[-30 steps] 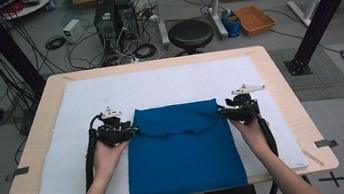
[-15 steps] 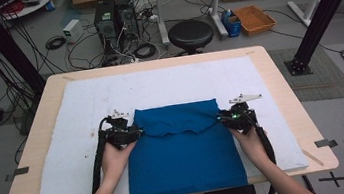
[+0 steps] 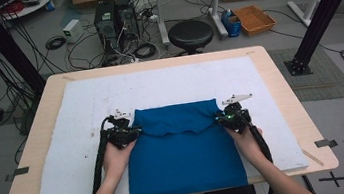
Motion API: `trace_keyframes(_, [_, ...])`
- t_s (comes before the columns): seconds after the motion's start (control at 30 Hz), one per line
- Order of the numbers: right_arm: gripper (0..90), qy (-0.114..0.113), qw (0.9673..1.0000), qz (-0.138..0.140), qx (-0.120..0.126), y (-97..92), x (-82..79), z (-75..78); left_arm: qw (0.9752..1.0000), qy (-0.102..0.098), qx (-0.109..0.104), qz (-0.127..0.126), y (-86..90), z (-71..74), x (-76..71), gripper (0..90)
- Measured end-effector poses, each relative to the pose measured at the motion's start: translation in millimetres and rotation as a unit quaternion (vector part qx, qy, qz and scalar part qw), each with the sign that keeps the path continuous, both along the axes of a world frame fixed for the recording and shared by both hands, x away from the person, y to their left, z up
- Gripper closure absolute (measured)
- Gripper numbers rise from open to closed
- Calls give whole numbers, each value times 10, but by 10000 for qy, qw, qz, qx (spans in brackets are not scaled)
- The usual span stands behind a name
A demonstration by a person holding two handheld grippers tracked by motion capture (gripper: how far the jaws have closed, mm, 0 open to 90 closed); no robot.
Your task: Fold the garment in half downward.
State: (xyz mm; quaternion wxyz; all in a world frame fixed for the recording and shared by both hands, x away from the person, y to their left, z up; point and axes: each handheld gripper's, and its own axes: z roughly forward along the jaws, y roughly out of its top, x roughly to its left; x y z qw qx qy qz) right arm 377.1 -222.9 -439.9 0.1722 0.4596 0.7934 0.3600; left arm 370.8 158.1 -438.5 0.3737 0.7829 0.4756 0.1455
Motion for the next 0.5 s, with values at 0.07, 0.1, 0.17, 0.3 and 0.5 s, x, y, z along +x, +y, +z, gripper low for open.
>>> trace_keyframes(0.07, [865,-51,10000,22,35,-5,-15,26,10000,-44,-43,-9,16,21,-7,847])
trace_keyframes(0.1, [864,-87,9999,38,74,-12,-25,52,10000,-63,-63,-4,23,33,-12,847])
trace_keyframes(0.17, [865,-110,9998,37,145,-29,-44,99,9999,-76,-127,-18,42,67,-25,848])
trace_keyframes(0.3, [866,-159,9996,72,235,-58,-78,156,9997,-118,-196,-64,54,136,-59,847])
trace_keyframes(0.5, [870,-196,9989,232,363,-135,-235,276,9991,-119,-297,-292,80,291,-235,847])
